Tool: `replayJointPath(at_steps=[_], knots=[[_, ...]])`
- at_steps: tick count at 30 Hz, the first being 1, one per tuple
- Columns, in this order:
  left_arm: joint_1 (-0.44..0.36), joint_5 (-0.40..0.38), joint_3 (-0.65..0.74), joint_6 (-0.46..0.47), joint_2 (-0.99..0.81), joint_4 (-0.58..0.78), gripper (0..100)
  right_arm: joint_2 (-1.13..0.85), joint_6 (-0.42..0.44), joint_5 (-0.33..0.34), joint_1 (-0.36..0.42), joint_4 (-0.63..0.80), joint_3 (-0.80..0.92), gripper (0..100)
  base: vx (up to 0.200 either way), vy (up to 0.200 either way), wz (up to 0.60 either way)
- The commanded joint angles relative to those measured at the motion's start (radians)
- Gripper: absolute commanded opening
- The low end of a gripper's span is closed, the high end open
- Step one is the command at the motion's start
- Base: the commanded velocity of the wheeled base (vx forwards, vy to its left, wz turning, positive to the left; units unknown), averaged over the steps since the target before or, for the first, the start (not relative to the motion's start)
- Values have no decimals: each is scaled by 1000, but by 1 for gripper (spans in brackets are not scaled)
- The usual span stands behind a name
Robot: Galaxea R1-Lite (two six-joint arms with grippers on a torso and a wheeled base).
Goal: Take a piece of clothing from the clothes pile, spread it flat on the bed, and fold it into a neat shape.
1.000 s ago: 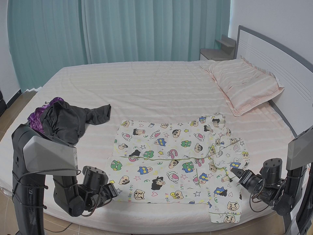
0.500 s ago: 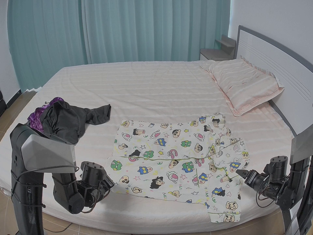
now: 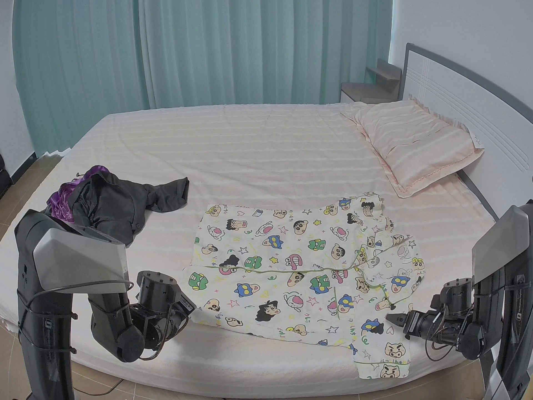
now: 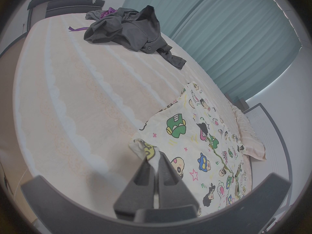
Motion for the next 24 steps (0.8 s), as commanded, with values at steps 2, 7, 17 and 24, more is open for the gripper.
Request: replayJointPath(at_steps=[2, 7, 17, 24], knots=[[0, -1, 1, -2, -6, 0, 0, 76, -5, 4, -6, -13, -37, 100, 0, 0, 0], [0, -1, 1, -2, -5, 0, 0, 85, -11, 6, 0, -13, -84, 100, 0, 0, 0], [1, 1, 1, -4, -5, 0, 0, 100, -33, 6, -41, -11, -167, 0, 0, 0, 0], [1, 7, 4, -2, -3, 0, 0, 80, -31, 6, -90, -11, -261, 0, 0, 0, 0]])
